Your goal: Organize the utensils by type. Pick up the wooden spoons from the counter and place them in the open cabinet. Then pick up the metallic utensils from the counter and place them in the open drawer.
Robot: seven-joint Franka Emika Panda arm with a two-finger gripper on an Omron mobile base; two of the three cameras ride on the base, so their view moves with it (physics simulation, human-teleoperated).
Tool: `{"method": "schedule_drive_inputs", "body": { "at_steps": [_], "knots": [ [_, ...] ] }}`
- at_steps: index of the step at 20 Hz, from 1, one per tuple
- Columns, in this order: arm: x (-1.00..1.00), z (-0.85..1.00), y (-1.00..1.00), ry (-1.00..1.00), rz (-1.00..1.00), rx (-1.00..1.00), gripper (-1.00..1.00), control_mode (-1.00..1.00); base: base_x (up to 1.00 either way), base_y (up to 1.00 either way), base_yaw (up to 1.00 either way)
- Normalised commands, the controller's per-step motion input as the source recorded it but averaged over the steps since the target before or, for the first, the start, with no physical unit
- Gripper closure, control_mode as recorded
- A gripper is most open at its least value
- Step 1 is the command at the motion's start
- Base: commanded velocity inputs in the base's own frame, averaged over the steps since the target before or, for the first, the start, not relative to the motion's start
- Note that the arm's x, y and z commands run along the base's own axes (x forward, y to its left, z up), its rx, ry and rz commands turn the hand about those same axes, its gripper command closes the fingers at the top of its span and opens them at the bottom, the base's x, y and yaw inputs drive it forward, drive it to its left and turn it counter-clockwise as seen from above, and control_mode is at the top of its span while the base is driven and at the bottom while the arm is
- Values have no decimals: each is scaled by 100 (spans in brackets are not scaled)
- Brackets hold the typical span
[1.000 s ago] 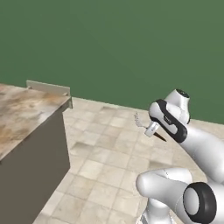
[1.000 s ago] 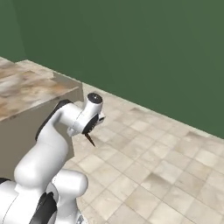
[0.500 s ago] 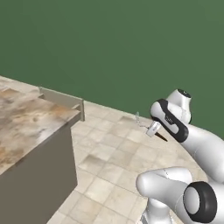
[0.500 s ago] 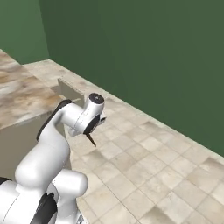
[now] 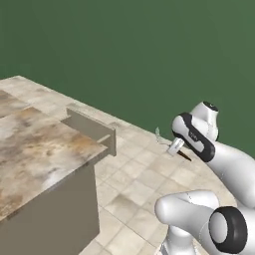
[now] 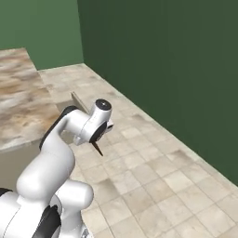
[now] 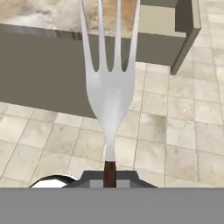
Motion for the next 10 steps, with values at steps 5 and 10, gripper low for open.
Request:
{"method": "schedule_drive_inputs", "body": {
  "at_steps": [5,10],
  "knots": [
    [0,0,0,0,0,0,100,100,77,-32,44],
    [0,0,0,0,0,0,100,100,70,-33,49]
  ]
}}
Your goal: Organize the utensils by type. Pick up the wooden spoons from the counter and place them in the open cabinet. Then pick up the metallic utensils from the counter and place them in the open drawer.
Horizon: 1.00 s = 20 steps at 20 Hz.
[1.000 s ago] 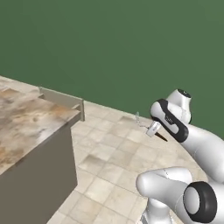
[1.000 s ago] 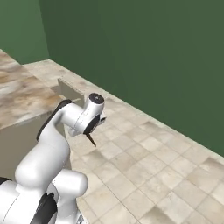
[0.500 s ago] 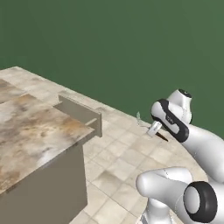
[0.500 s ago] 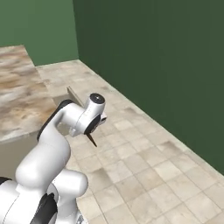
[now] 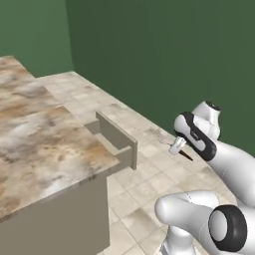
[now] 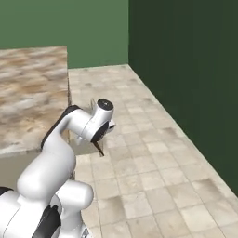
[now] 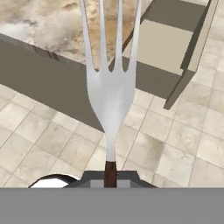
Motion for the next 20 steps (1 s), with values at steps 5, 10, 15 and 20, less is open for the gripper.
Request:
{"method": "schedule_drive_inputs", "body": {
  "at_steps": [5,10,15,20],
  "knots": [
    [0,0,0,0,0,0,100,100,51,-39,56],
    [0,0,0,0,0,0,100,100,34,-47,52],
    [0,0,0,0,0,0,100,100,29,-52,44],
    [0,0,0,0,0,0,100,100,35,-53,40]
  ]
}}
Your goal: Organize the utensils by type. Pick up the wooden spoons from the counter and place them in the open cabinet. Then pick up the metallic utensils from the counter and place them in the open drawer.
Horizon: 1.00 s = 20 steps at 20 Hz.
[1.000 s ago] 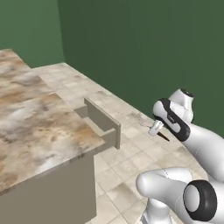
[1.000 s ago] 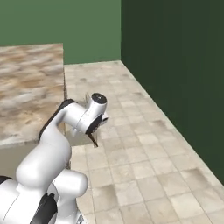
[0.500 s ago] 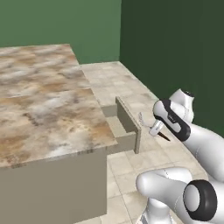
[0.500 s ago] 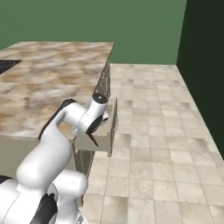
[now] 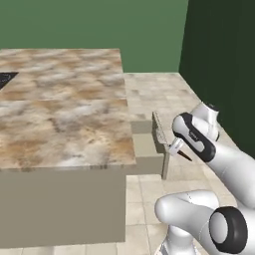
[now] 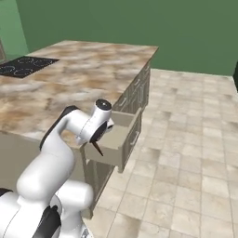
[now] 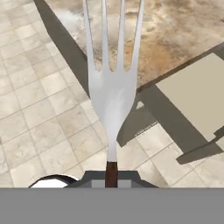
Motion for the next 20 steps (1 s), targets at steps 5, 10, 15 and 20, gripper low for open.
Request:
{"method": "schedule_drive_inputs", "body": {
  "at_steps": [5,10,15,20],
  "knots": [
    [0,0,0,0,0,0,100,100,50,-48,23],
    [0,0,0,0,0,0,100,100,52,-38,3],
    [0,0,0,0,0,0,100,100,31,-18,-14],
    [0,0,0,0,0,0,100,100,1,-1,-31]
  ]
}}
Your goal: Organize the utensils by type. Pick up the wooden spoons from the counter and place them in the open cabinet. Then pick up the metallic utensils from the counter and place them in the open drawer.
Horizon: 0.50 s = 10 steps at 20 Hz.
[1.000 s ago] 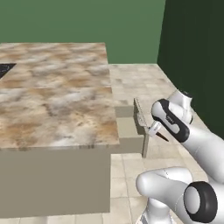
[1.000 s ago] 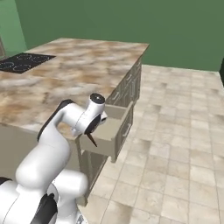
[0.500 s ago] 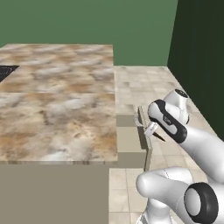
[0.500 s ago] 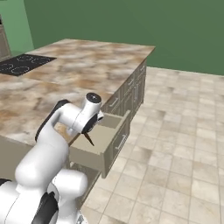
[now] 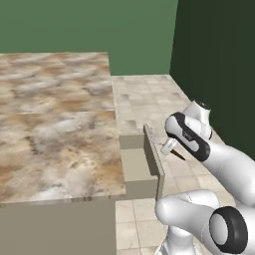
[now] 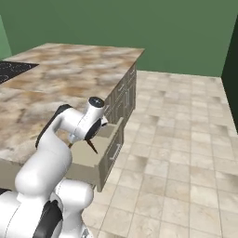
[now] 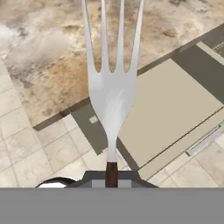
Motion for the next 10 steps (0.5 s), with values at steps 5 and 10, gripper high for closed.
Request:
{"method": "schedule_drive_inputs", "body": {
  "at_steps": [5,10],
  "knots": [
    [0,0,0,0,0,0,100,100,15,0,-33],
    [0,0,0,0,0,0,100,100,38,2,-8]
  ]
}}
